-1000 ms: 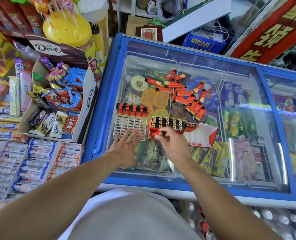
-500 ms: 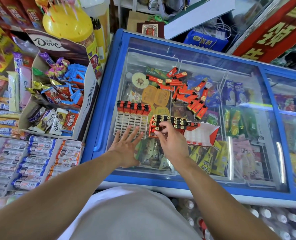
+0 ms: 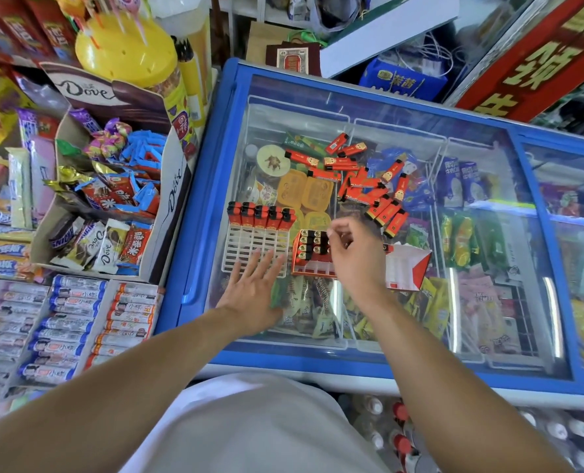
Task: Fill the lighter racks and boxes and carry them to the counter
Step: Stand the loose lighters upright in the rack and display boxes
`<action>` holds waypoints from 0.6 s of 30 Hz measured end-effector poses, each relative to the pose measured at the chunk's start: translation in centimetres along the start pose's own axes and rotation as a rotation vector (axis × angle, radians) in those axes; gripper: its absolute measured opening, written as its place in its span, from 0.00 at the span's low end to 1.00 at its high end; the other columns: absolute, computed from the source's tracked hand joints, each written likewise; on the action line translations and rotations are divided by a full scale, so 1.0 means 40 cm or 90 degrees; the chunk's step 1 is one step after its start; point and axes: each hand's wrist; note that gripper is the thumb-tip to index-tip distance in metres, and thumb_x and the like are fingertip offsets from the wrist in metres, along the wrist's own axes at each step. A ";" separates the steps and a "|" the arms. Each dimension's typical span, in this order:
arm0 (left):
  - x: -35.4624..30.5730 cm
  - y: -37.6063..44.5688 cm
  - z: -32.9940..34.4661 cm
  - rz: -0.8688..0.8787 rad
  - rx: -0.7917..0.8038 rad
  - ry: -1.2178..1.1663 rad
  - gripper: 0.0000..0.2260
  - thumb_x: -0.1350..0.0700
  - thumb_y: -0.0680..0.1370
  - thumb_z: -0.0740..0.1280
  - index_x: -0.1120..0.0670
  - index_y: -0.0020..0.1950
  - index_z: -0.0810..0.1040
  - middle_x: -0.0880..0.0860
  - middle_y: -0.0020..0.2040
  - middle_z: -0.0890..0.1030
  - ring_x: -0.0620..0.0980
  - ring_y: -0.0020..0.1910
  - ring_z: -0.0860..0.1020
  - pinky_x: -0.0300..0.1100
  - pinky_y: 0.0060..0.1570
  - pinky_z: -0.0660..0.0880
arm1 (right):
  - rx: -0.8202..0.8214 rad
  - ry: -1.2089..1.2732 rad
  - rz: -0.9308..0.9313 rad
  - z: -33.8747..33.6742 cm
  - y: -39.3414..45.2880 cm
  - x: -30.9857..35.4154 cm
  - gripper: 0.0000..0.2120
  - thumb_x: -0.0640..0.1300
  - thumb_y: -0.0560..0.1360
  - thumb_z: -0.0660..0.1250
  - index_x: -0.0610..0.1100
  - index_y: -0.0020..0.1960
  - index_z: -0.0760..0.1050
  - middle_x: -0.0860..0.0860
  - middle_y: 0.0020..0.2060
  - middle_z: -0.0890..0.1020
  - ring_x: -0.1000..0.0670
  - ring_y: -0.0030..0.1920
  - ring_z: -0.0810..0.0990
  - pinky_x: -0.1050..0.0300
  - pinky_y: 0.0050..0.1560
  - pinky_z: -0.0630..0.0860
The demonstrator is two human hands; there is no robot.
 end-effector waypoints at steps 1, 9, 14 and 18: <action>-0.012 0.001 -0.004 0.025 -0.043 -0.014 0.47 0.43 0.80 0.65 0.48 0.80 0.29 0.50 0.82 0.33 0.51 0.79 0.31 0.56 0.79 0.36 | -0.011 0.015 0.016 -0.007 0.032 -0.013 0.05 0.43 0.80 0.68 0.50 0.54 0.80 0.59 0.47 0.83 0.59 0.45 0.80 0.59 0.46 0.79; -0.099 0.037 -0.038 0.095 -0.060 0.154 0.48 0.42 0.81 0.61 0.54 0.77 0.22 0.52 0.76 0.21 0.54 0.77 0.26 0.56 0.79 0.35 | 0.118 -0.240 0.087 -0.023 0.287 -0.136 0.22 0.38 0.78 0.68 0.53 0.69 0.75 0.50 0.67 0.77 0.48 0.59 0.80 0.49 0.57 0.79; -0.094 0.032 -0.047 0.077 -0.019 0.176 0.51 0.40 0.81 0.62 0.53 0.74 0.18 0.52 0.74 0.18 0.57 0.77 0.25 0.60 0.79 0.36 | 0.147 -0.348 0.090 -0.008 0.339 -0.175 0.26 0.35 0.74 0.72 0.51 0.69 0.76 0.46 0.67 0.75 0.43 0.68 0.72 0.42 0.62 0.76; -0.100 0.029 -0.050 0.067 -0.001 0.178 0.51 0.42 0.80 0.63 0.53 0.73 0.18 0.52 0.74 0.18 0.57 0.77 0.26 0.60 0.79 0.39 | 0.130 -0.361 0.062 -0.007 0.351 -0.180 0.21 0.38 0.72 0.75 0.49 0.64 0.78 0.47 0.64 0.78 0.43 0.66 0.73 0.43 0.62 0.76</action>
Point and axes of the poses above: each hand's wrist, its own y-axis towards the middle knuckle, its own z-axis out of the palm, x = y × z
